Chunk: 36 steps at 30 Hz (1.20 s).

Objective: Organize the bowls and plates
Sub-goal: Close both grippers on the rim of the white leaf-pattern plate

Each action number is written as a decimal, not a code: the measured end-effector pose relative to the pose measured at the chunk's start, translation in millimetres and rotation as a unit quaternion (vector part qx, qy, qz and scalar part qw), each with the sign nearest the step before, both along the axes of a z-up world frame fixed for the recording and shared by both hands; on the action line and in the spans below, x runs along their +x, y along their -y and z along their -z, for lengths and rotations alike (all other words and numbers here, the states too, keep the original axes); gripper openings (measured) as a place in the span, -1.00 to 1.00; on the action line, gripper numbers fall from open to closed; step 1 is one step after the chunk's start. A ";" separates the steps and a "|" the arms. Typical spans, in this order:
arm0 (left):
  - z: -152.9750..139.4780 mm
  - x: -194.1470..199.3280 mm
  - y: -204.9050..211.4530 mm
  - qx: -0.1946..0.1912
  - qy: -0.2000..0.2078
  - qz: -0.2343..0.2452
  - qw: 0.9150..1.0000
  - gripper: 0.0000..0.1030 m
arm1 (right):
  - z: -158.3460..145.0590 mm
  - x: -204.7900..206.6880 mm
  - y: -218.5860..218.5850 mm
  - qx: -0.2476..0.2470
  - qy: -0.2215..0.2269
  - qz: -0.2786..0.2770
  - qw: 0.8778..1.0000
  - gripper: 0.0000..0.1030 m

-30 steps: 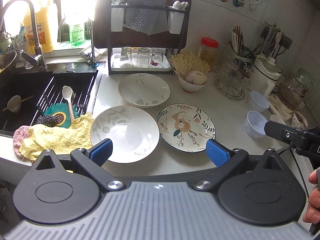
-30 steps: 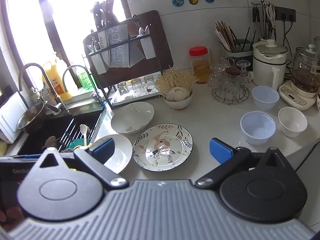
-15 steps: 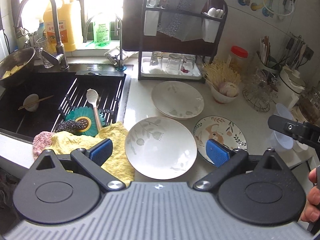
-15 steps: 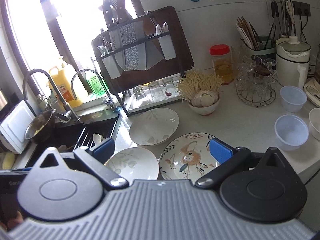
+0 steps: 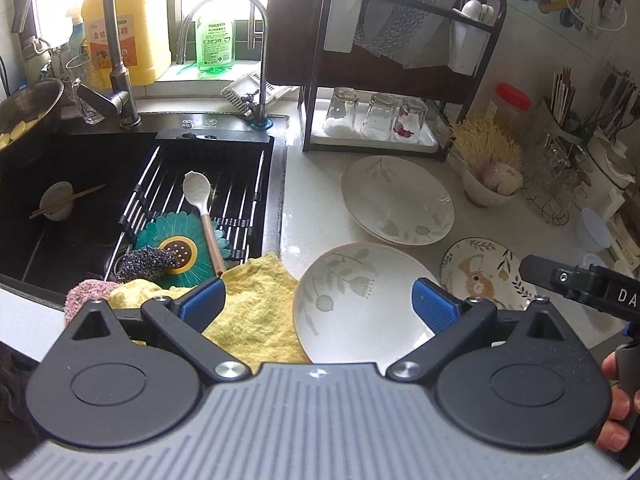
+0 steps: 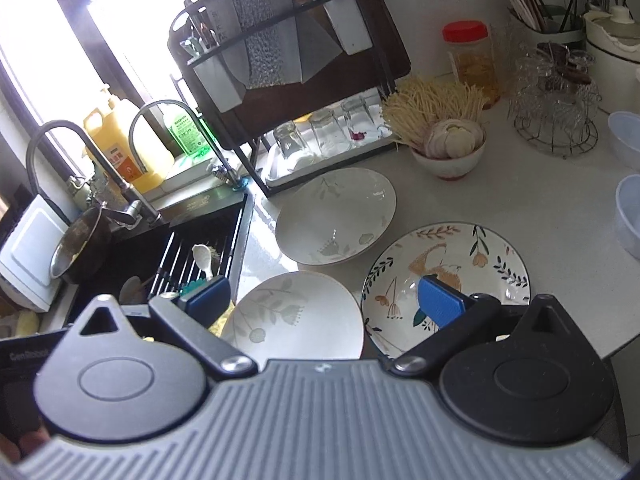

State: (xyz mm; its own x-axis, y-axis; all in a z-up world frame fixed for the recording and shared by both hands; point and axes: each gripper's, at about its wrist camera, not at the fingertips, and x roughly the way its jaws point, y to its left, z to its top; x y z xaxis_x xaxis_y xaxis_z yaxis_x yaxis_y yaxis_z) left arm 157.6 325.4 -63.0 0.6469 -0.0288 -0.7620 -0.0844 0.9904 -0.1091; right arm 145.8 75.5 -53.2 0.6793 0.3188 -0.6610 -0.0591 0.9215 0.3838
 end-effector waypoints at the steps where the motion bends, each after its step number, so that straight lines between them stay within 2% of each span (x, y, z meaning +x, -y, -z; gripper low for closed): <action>1: 4.1 5.4 -3.3 0.004 -0.005 0.002 1.000 0.96 | 5.2 1.8 -0.9 0.006 -0.010 0.005 1.000 0.97; 5: 29.9 23.9 -18.4 -0.011 -0.031 0.010 0.999 0.96 | 28.1 5.2 -2.0 0.030 -0.049 0.018 0.998 0.95; 8: 50.4 37.4 -30.1 -0.025 -0.052 0.011 0.998 0.96 | 44.8 7.7 -1.0 0.046 -0.082 0.038 0.995 0.86; 12: 75.1 53.9 -39.3 -0.022 -0.073 0.013 0.997 0.96 | 63.6 9.5 5.9 0.079 -0.117 0.062 0.988 0.86; 15: 91.3 64.1 -44.1 -0.038 -0.088 0.023 0.995 0.94 | 76.4 12.9 7.6 0.096 -0.139 0.076 0.983 0.85; 16: 96.0 67.0 -45.5 -0.041 -0.091 0.022 0.995 0.94 | 79.1 13.6 7.4 0.100 -0.142 0.076 0.982 0.82; 17: 100.5 70.1 -46.2 -0.043 -0.092 0.024 0.995 0.94 | 81.5 14.7 6.5 0.100 -0.147 0.076 0.981 0.67; 19: 108.5 76.1 -49.2 -0.051 -0.099 0.024 0.994 0.94 | 87.8 16.6 5.4 0.104 -0.158 0.077 0.979 0.51; 22: 116.4 83.7 -55.4 -0.073 -0.105 0.022 0.992 0.92 | 95.8 18.6 4.1 0.122 -0.175 0.076 0.974 0.41; 24: 122.4 88.3 -59.1 -0.079 -0.110 0.018 0.991 0.74 | 101.5 21.0 2.0 0.128 -0.185 0.074 0.972 0.33; 26: 129.0 93.2 -63.9 -0.099 -0.114 0.016 0.988 0.59 | 107.0 23.8 1.0 0.138 -0.192 0.075 0.969 0.12; 28: 135.8 97.8 -66.8 -0.109 -0.117 0.014 0.987 0.40 | 112.4 26.8 0.3 0.143 -0.197 0.077 0.967 0.00; 31: 147.0 106.1 -68.0 -0.113 -0.131 0.015 0.985 0.04 | 117.9 31.0 -1.5 0.134 -0.202 0.077 0.967 -0.36; 33: 152.0 108.5 -70.8 -0.134 -0.134 0.014 0.982 -0.11 | 121.2 31.9 -0.5 0.132 -0.203 0.080 0.967 -0.39; 36: 153.4 110.3 -70.3 -0.144 -0.128 0.019 0.981 -0.28 | 125.7 35.3 0.9 0.136 -0.206 0.077 0.966 -0.39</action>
